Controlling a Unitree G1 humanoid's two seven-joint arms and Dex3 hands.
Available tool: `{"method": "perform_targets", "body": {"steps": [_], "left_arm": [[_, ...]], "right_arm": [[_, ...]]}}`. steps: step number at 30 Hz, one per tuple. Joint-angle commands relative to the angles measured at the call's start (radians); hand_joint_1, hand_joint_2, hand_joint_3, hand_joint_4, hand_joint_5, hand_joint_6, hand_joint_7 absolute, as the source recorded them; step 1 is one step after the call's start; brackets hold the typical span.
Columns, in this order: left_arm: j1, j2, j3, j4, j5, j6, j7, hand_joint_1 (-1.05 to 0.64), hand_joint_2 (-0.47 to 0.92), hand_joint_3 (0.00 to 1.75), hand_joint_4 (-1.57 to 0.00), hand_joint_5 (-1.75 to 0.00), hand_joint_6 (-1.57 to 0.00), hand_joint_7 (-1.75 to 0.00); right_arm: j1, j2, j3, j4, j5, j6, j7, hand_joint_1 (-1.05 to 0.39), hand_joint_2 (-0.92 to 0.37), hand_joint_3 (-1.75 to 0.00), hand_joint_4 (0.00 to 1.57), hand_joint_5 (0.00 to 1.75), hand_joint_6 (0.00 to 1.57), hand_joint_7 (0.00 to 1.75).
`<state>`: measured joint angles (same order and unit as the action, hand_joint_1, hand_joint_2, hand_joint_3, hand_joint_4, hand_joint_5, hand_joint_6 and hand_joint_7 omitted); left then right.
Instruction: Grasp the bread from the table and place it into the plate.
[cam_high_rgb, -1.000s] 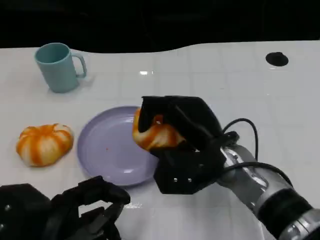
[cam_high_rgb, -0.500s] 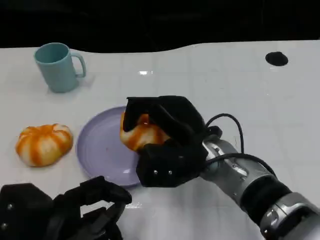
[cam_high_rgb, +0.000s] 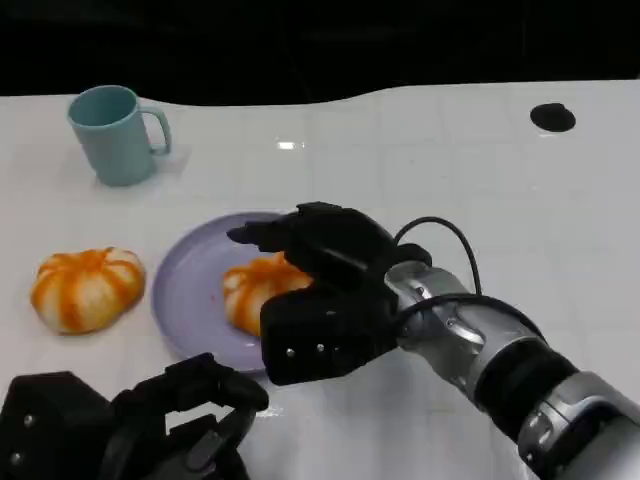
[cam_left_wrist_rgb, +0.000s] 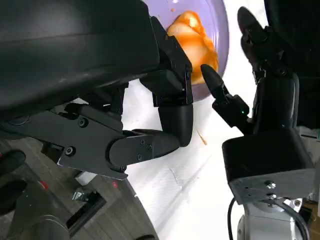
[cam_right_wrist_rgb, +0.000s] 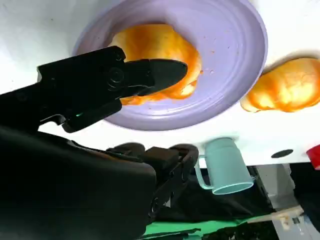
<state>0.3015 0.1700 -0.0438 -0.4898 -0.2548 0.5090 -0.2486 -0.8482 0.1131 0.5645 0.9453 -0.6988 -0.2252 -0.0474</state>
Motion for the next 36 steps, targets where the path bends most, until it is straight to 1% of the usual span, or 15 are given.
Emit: {"method": "perform_targets", "body": {"steps": [1,9,11,13,17,18,20,21,24,27,31,33,34,35,36], "left_arm": [[0.01,0.013,-0.003,-0.007,0.016,-0.011,0.004,-0.33,0.92,0.54,-0.64,-1.75,-0.58,-1.35],[0.013,0.012,0.0,-0.01,0.013,-0.011,0.001,-0.34,0.92,0.55,-0.63,-1.75,-0.58,-1.35],[0.015,0.013,-0.001,-0.01,0.016,-0.015,0.001,-0.35,0.92,0.55,-0.63,-1.75,-0.58,-1.35],[0.017,0.012,-0.001,-0.009,0.015,-0.019,0.0,-0.35,0.91,0.54,-0.64,-1.75,-0.58,-1.35],[0.019,0.013,-0.005,-0.012,0.016,-0.02,0.0,-0.34,0.91,0.55,-0.65,-1.75,-0.58,-1.35],[0.02,0.015,-0.007,-0.013,0.018,-0.021,0.001,-0.34,0.91,0.55,-0.66,-1.75,-0.58,-1.35],[0.022,0.02,-0.011,-0.014,0.028,-0.028,0.001,-0.34,0.92,0.55,-0.66,-1.75,-0.58,-1.35],[0.023,0.021,-0.012,-0.015,0.03,-0.031,0.001,-0.34,0.92,0.55,-0.66,-1.75,-0.58,-1.35],[0.026,0.017,-0.009,-0.02,0.027,-0.023,0.001,-0.34,0.92,0.56,-0.66,-1.75,-0.58,-1.35],[0.028,0.014,-0.007,-0.023,0.023,-0.021,-0.001,-0.34,0.92,0.56,-0.66,-1.75,-0.58,-1.35],[0.03,0.01,-0.006,-0.026,0.016,-0.018,-0.003,-0.34,0.92,0.56,-0.66,-1.75,-0.58,-1.35],[0.029,0.01,-0.008,-0.028,0.017,-0.015,-0.002,-0.35,0.92,0.56,-0.67,-1.75,-0.58,-1.35],[0.029,0.012,-0.009,-0.028,0.019,-0.016,-0.003,-0.35,0.92,0.55,-0.67,-1.75,-0.58,-1.35],[0.028,0.013,-0.01,-0.029,0.021,-0.016,-0.003,-0.35,0.92,0.55,-0.67,-1.75,-0.58,-1.35],[0.028,0.013,-0.011,-0.03,0.021,-0.016,-0.002,-0.35,0.92,0.55,-0.67,-1.75,-0.58,-1.35]], "right_arm": [[0.031,-0.033,-0.004,-0.082,0.019,0.034,0.054,-0.74,-0.92,-0.34,0.0,0.16,0.16,0.0],[0.119,-0.097,-0.011,-0.253,0.025,0.049,0.104,-0.73,-0.92,-0.33,0.01,0.22,0.16,0.0],[0.156,-0.122,-0.019,-0.312,0.034,0.035,0.101,-0.72,-0.92,-0.32,0.01,0.28,0.18,0.01],[0.193,-0.142,-0.032,-0.362,0.049,0.014,0.088,-0.69,-0.92,-0.3,0.01,0.39,0.21,0.02],[0.275,-0.186,-0.065,-0.459,0.081,-0.036,0.061,-0.65,-0.92,-0.26,0.09,0.49,0.28,0.06],[0.292,-0.194,-0.074,-0.477,0.089,-0.049,0.054,-0.65,-0.92,-0.27,0.04,0.67,0.3,0.09],[0.34,-0.211,-0.097,-0.521,0.114,-0.081,0.041,-0.63,-0.92,-0.24,0.05,0.81,0.35,0.14],[0.367,-0.219,-0.109,-0.543,0.128,-0.1,0.032,-0.61,-0.92,-0.23,0.08,0.85,0.39,0.16],[0.453,-0.24,-0.145,-0.614,0.166,-0.144,0.008,-0.58,-0.92,-0.23,0.26,0.99,0.52,0.25],[0.533,-0.256,-0.177,-0.692,0.201,-0.158,0.013,-0.54,-0.92,-0.26,0.35,1.19,0.53,0.47],[0.633,-0.27,-0.229,-0.788,0.266,-0.197,0.012,-0.45,-0.92,-0.24,0.5,1.31,0.59,0.76],[0.673,-0.285,-0.256,-0.835,0.305,-0.207,0.032,-0.41,-0.89,-0.31,0.55,1.35,0.59,0.95],[0.689,-0.293,-0.268,-0.853,0.322,-0.212,0.042,-0.39,-0.86,-0.38,0.58,1.37,0.6,0.99],[0.702,-0.302,-0.279,-0.865,0.34,-0.223,0.051,-0.36,-0.73,-0.61,0.61,1.4,0.63,1.02],[0.711,-0.307,-0.286,-0.872,0.352,-0.229,0.059,-0.35,-0.65,-0.75,0.64,1.42,0.65,1.04]]}}
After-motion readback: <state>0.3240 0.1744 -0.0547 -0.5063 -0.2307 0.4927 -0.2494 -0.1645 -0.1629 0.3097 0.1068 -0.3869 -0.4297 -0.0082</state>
